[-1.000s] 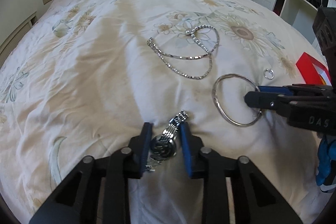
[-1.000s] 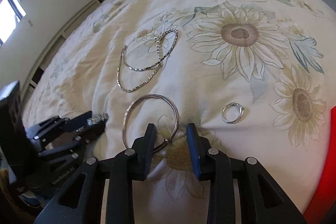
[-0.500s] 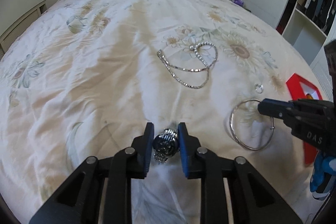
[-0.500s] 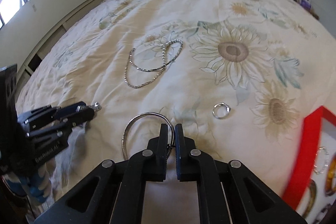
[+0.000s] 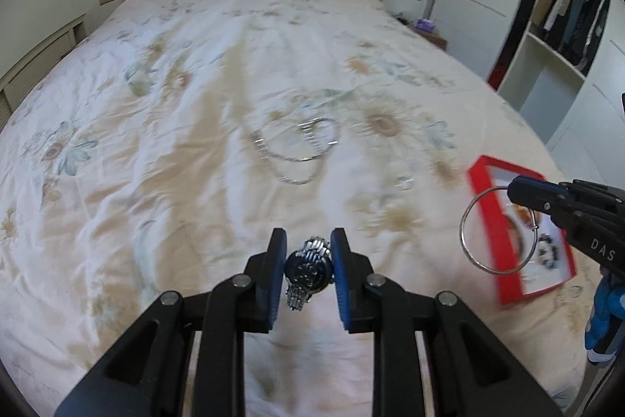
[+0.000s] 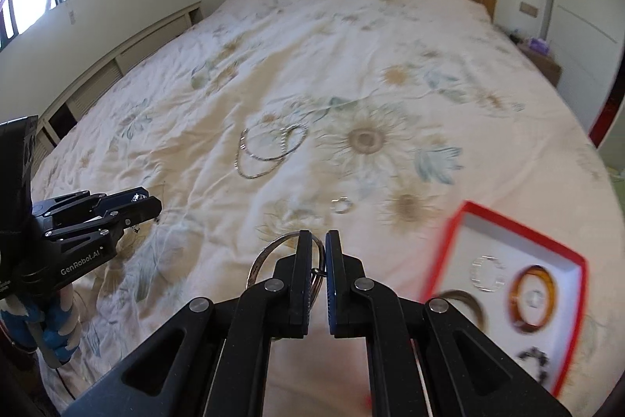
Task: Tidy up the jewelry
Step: 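Carry the watch and hoop into the red box and open both tools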
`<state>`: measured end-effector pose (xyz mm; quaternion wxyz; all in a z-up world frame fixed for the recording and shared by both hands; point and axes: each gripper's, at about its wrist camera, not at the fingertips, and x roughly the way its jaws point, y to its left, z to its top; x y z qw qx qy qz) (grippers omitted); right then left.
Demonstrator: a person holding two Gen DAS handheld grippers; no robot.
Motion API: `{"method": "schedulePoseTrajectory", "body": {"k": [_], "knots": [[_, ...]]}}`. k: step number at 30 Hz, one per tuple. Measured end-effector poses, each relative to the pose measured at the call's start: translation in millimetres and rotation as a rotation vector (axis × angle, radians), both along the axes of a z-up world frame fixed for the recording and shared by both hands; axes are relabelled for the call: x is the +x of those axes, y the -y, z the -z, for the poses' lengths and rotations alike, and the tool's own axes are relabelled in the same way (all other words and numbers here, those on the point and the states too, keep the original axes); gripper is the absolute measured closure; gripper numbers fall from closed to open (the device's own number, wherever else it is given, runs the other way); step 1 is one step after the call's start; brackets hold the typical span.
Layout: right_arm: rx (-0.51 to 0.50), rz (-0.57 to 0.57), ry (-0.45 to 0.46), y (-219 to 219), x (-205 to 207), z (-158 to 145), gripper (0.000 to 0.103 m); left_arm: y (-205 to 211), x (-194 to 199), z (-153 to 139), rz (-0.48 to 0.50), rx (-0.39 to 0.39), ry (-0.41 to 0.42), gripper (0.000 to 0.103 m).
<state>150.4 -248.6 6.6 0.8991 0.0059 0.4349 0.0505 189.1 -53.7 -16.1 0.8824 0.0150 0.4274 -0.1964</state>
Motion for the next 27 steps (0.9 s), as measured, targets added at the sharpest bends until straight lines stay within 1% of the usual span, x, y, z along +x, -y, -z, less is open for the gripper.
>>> {"method": "schedulePoseTrajectory", "body": {"k": [2, 6, 12, 15, 19, 24, 27], "knots": [[-0.016, 0.022, 0.018, 14.6, -13.4, -12.4, 0.096, 18.0, -7.8, -7.4, 0.029, -0.019, 0.004, 0.082], [-0.033, 0.074, 0.039, 46.0, -33.0, -27.3, 0.096, 56.1, -20.3, -16.3, 0.089, -0.052, 0.002, 0.082], [-0.043, 0.148, 0.038, 94.1, -58.6, -31.0, 0.096, 120.5, -37.9, -17.9, 0.192, -0.08, -0.013, 0.082], [-0.039, 0.185, 0.024, 119.9, -69.0, -23.0, 0.096, 157.3, -47.3, -13.2, 0.249, -0.083, -0.03, 0.082], [-0.025, 0.221, -0.001, 145.2, -76.9, -6.9, 0.096, 195.1, -54.8, -2.1, 0.309, -0.073, -0.058, 0.082], [-0.007, 0.247, -0.037, 170.2, -82.7, 19.4, 0.096, 231.1, -64.0, 17.1, 0.37, -0.047, -0.097, 0.082], [0.006, 0.256, -0.059, 180.4, -83.2, 34.9, 0.096, 248.0, -65.8, 28.4, 0.392, -0.022, -0.114, 0.082]]}}
